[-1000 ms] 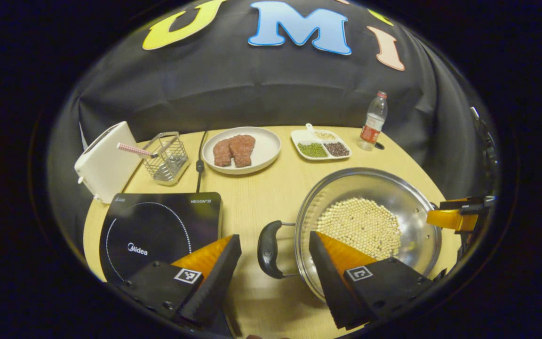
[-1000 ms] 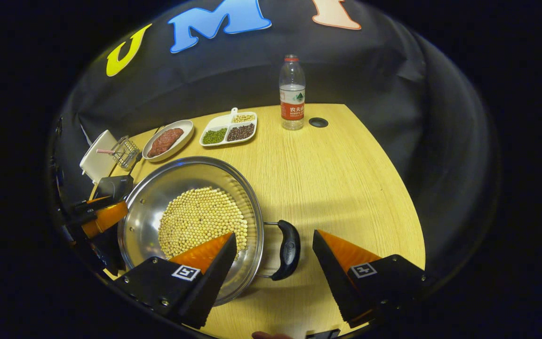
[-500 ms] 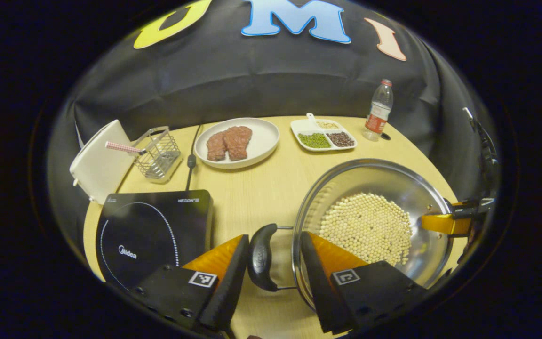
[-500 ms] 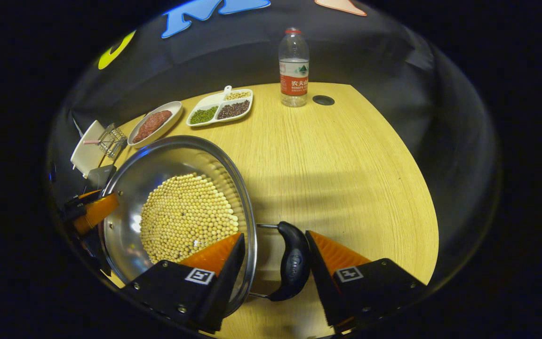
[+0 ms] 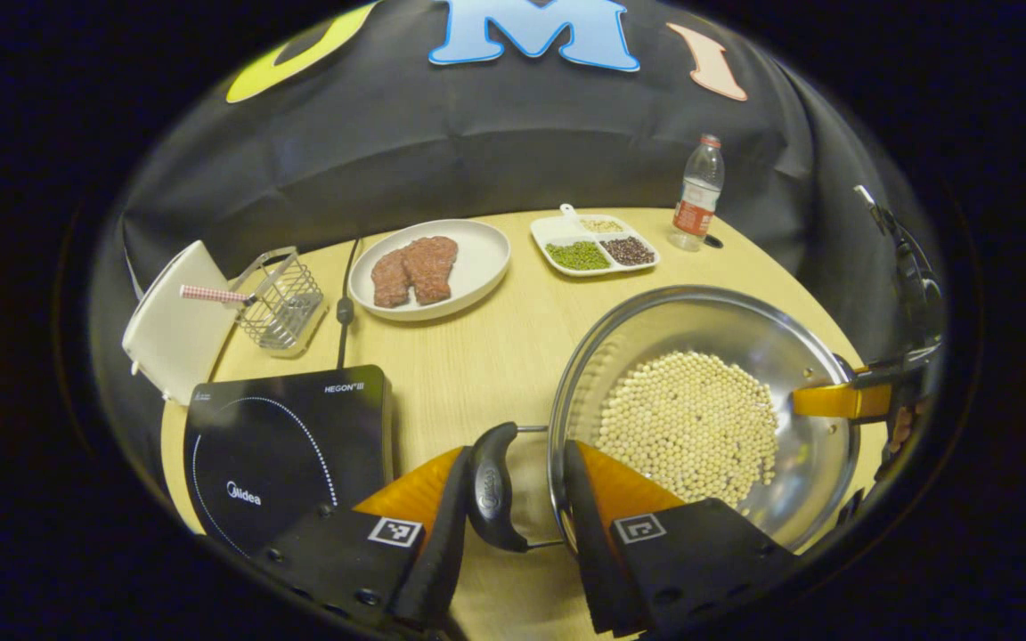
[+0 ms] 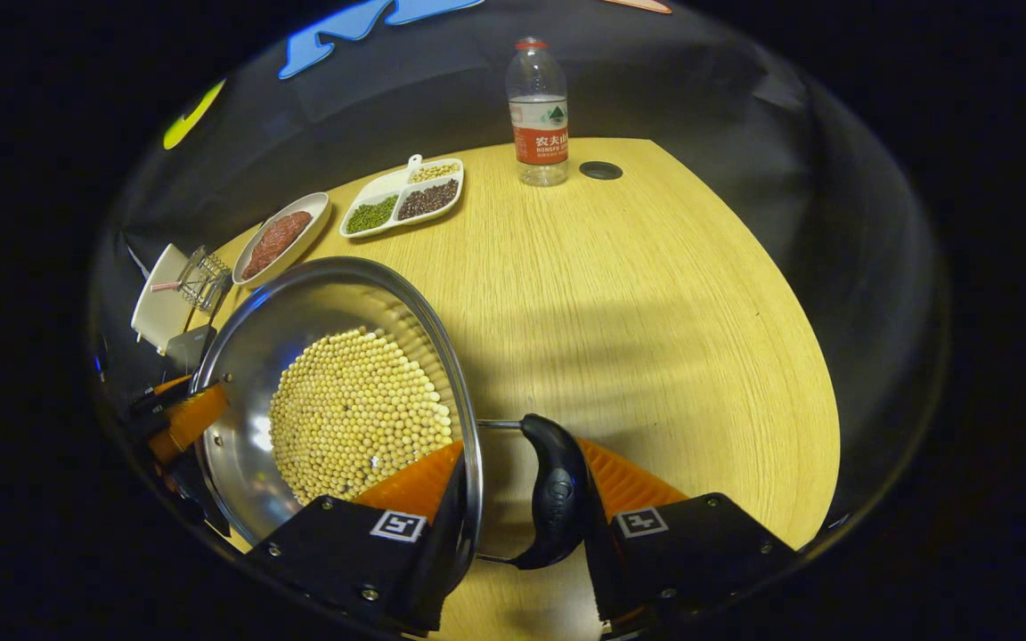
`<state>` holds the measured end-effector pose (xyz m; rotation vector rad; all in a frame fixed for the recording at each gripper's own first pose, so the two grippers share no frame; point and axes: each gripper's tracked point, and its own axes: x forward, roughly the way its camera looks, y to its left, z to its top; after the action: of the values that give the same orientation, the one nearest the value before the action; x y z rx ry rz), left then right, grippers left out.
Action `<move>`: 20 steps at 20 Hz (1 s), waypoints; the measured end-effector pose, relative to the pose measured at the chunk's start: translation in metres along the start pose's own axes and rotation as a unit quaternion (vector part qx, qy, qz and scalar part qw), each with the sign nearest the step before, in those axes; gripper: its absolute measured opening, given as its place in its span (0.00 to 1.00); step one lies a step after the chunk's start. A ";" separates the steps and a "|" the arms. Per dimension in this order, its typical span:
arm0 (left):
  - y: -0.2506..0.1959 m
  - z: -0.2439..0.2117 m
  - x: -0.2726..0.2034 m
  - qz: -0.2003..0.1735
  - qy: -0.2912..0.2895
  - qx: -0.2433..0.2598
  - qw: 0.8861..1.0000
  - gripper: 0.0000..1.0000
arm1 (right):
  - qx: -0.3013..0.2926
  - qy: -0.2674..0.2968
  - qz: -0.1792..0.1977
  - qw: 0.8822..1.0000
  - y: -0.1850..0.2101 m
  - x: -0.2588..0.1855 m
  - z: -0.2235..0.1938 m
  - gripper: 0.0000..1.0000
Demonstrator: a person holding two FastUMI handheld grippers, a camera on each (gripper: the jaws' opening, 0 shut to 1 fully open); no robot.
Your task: First push the handle of the pot to place it horizontally, then grasp the pot with both hands and set it on the induction cooktop.
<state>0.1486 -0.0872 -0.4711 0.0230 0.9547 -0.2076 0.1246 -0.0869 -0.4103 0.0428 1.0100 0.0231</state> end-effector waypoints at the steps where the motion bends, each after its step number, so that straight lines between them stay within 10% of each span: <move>1: 0.001 0.001 -0.001 0.000 -0.001 0.003 1.000 0.64 | 0.000 0.004 0.000 1.000 0.001 0.000 -0.002 0.63; 20: 0.090 0.021 -0.104 0.016 -0.049 -0.001 0.999 0.63 | -0.028 -0.021 0.013 0.999 -0.002 0.001 0.005 0.63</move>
<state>0.1241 0.0160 -0.3812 0.0260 0.8573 -0.1760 0.1296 -0.0893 -0.4089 0.0061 0.9664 0.0741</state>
